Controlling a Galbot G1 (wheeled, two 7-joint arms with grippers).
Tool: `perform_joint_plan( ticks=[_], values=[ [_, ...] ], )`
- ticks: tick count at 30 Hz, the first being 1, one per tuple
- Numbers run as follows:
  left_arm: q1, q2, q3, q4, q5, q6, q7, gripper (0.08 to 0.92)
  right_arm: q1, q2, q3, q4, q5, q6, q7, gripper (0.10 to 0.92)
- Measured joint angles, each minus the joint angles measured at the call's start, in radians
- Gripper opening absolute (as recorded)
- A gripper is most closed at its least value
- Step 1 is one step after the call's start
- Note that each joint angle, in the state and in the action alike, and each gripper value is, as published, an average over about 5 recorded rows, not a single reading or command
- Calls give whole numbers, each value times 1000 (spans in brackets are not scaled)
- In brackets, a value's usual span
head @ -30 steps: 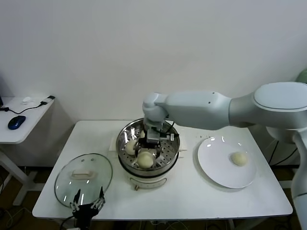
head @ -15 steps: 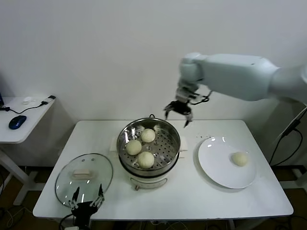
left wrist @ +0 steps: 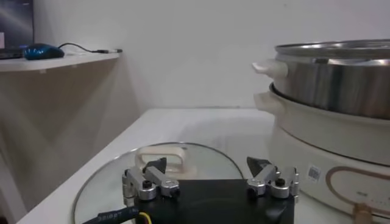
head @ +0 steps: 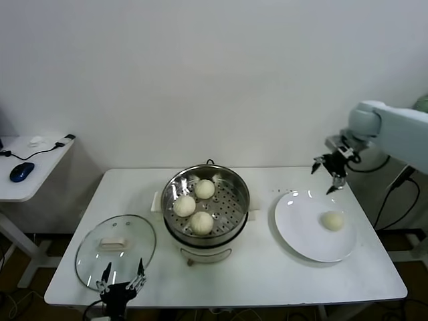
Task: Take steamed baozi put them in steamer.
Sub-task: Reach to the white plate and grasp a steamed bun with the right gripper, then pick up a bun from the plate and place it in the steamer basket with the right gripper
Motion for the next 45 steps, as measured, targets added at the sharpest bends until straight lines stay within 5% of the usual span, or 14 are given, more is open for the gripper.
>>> perform_joint_plan(
  ticks=[24, 30, 38, 45],
  values=[
    [4, -1, 2, 21, 9, -3, 1, 823, -427, 26, 339, -254, -214, -75, 63, 817],
    [6, 0, 1, 17, 8, -3, 0, 823, -454, 36, 375, -268, -235, -80, 76, 703],
    [15, 0, 4, 3, 8, -3, -1, 823, -370, 4, 307, -178, -194, -116, 78, 670],
    [14, 0, 17, -11, 11, 3, -1, 823, -80, 6, 67, 23, -1, -188, 90, 670]
  ],
)
